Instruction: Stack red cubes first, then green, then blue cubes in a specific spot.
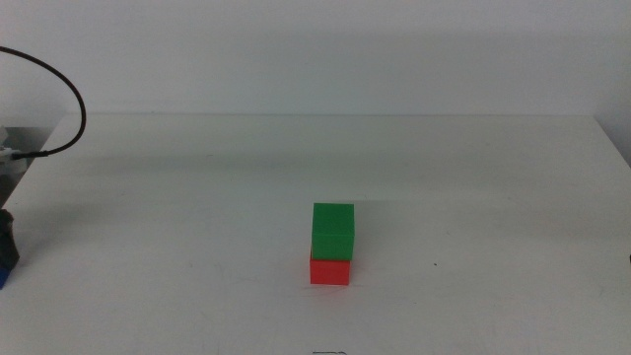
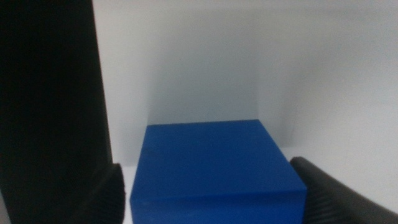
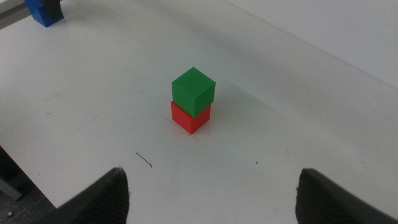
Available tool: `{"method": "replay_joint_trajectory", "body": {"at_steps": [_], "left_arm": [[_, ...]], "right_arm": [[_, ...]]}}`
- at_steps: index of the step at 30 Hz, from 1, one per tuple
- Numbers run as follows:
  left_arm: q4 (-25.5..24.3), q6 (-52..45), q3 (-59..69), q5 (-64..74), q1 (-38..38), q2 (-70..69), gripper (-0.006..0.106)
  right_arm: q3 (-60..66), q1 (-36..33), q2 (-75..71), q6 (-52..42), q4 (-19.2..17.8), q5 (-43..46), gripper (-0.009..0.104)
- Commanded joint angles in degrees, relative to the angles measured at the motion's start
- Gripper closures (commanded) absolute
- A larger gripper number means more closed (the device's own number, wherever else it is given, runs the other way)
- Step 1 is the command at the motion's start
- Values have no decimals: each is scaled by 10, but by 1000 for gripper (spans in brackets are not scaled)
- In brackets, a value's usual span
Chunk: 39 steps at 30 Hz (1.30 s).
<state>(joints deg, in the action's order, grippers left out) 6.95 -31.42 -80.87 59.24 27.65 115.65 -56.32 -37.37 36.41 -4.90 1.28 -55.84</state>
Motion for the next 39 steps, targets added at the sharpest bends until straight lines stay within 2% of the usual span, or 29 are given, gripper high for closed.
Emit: {"method": "replay_joint_trajectory", "body": {"at_steps": [1, 4, 10, 12, 15, 20, 26, 32, 39], "left_arm": [[12, -2, -16, -1, -2, -30, 21], [13, -2, -16, 1, -2, -30, 37], [19, 14, -19, 36, -2, -38, 76], [33, 14, -19, 46, -2, -49, 86], [60, 14, -19, 65, -3, -74, 94], [40, 60, -19, 101, -38, -121, 96], [5, 136, -19, 138, -144, -162, 96], [4, 217, -19, 139, -261, -196, 96], [4, 355, -19, 140, -371, -227, 96]], "right_arm": [[-14, 3, 2, -8, -5, 42, 13], [-14, 3, 2, -8, -5, 42, 13], [-14, 3, 2, -8, -5, 42, 13], [-14, 3, 2, -8, -5, 42, 13], [-14, 3, 2, -8, -5, 42, 13], [-14, 3, 2, -8, -5, 42, 13], [-14, 3, 2, -8, -5, 42, 13], [-14, 3, 2, -8, -5, 42, 13], [-14, 3, 2, -8, -5, 42, 13]]}}
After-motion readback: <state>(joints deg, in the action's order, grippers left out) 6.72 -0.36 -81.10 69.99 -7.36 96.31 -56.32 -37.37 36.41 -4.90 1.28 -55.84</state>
